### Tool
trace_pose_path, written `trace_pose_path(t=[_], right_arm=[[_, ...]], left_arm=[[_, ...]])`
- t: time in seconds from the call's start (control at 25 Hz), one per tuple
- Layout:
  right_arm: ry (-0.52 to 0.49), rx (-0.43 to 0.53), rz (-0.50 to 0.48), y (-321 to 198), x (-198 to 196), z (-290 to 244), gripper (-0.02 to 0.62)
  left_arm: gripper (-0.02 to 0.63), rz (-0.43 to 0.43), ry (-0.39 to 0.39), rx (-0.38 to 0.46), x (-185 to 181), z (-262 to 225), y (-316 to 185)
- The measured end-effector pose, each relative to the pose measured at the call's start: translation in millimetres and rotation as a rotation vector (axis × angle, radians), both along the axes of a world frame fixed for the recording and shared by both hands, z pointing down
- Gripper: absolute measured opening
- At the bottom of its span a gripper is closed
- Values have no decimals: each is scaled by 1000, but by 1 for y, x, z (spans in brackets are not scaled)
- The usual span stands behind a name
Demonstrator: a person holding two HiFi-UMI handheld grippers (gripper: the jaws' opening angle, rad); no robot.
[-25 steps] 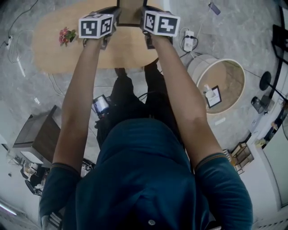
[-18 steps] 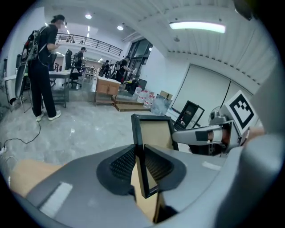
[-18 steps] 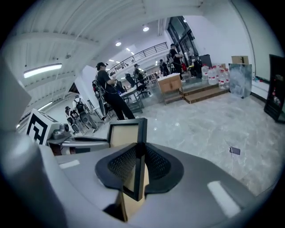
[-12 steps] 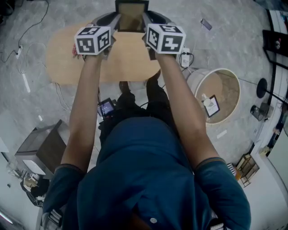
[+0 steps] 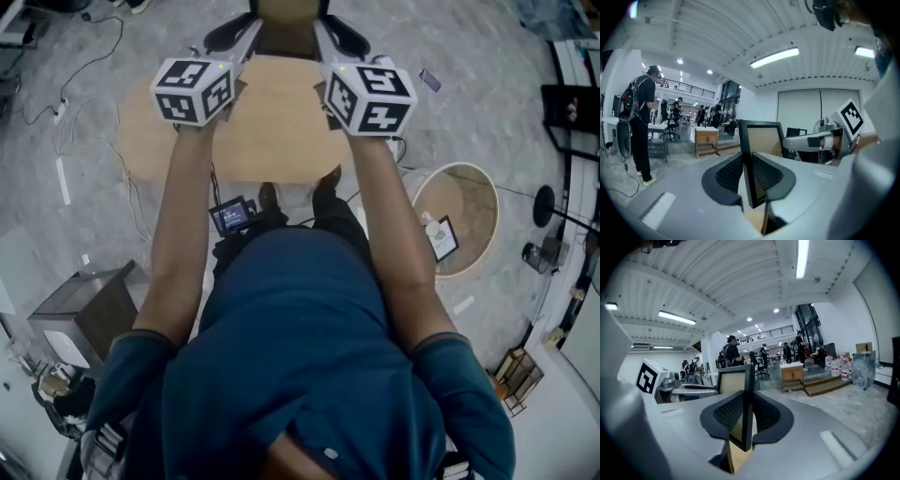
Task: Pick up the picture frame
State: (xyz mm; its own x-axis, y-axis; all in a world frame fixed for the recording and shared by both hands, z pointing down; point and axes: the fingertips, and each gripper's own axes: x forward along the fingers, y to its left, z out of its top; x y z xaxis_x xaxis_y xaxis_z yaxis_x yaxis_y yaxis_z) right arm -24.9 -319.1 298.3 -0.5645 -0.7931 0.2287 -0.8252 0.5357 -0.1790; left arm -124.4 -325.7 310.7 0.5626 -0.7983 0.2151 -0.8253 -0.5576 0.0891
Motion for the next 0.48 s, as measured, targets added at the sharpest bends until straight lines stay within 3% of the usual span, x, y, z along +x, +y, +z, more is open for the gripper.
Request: trace_pose_path(t=[0.48], right_arm=[[-16,285,-64,50,-29,-149,66]], left_arm=[[57,-16,61,291,-29,-145,51]])
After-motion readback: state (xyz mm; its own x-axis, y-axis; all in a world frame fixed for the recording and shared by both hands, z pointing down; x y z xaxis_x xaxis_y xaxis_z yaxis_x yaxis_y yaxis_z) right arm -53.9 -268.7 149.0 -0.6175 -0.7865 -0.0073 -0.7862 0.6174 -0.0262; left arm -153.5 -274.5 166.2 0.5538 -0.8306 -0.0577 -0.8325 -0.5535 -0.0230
